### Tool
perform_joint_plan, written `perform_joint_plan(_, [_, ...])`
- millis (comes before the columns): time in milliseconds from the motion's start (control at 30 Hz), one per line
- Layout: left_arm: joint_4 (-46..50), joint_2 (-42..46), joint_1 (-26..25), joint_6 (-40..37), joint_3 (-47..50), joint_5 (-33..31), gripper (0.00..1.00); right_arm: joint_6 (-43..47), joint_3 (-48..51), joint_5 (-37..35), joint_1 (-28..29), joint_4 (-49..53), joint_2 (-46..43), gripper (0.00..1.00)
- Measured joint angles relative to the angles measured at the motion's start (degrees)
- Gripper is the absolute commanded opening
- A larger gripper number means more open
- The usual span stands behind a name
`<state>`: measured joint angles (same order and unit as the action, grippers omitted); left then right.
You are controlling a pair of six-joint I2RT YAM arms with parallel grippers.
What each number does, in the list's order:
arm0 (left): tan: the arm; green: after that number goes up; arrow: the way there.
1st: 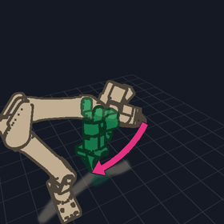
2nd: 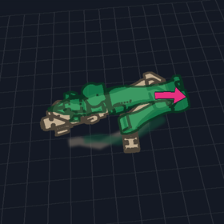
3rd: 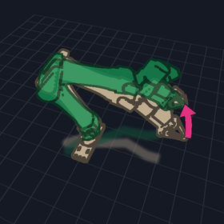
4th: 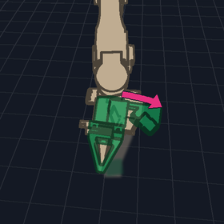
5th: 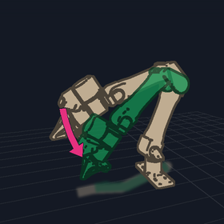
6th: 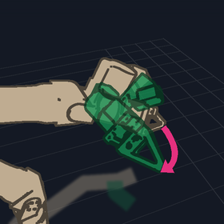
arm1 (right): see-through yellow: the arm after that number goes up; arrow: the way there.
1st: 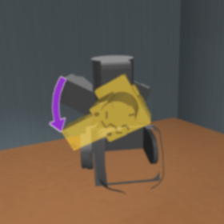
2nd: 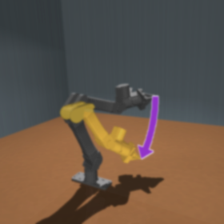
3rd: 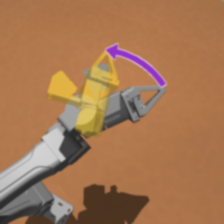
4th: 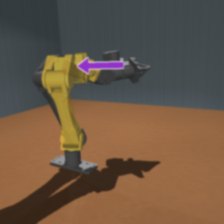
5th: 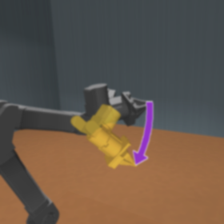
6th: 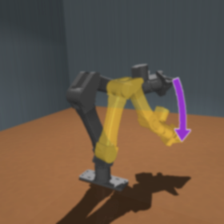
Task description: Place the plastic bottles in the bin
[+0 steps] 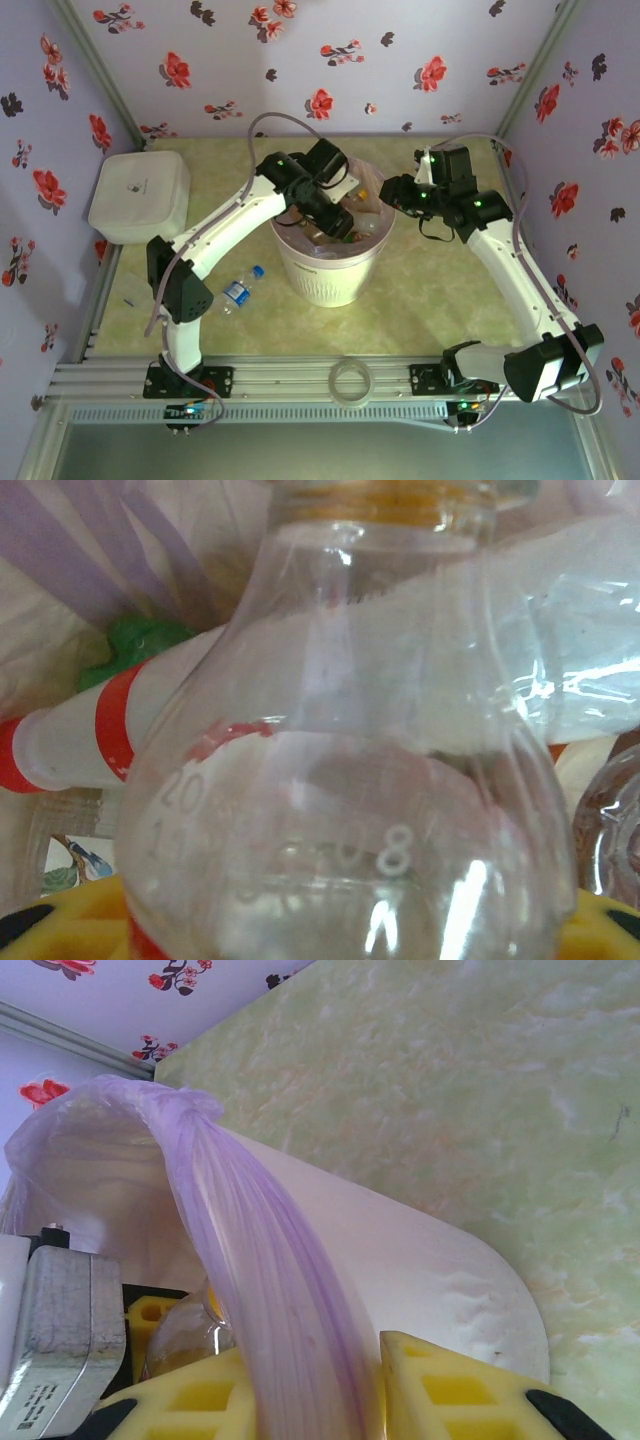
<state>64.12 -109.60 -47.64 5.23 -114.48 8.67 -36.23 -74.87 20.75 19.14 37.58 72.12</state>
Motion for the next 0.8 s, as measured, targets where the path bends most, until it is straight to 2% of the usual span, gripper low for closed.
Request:
perform_joint_plan(67, [-0.66, 0.02, 0.00, 0.20, 0.00, -0.04, 0.75, 0.00, 0.00, 0.00, 0.00, 0.00, 0.00, 0.30])
perform_joint_plan(200, [-1.20, 0.02, 0.00, 0.07, -0.02, -0.26, 0.86, 0.00, 0.00, 0.00, 0.00, -0.02, 0.00, 0.30])
perform_joint_plan(367, [-0.87, 0.02, 0.00, -0.20, -1.40, -0.52, 0.92, 0.00, 0.00, 0.00, 0.00, -0.02, 0.00, 0.30])
perform_joint_plan(600, [1.03, 0.07, 0.00, -1.64, -10.82, -0.57, 0.98, 0.00, 0.00, 0.00, 0.00, 0.00, 0.00, 0.30])
perform_joint_plan(800, [1.09, 2.89, 0.61, -3.19, -15.93, -1.36, 0.98, 0.00, 0.00, 0.00, 0.00, -0.02, 0.00, 0.29])
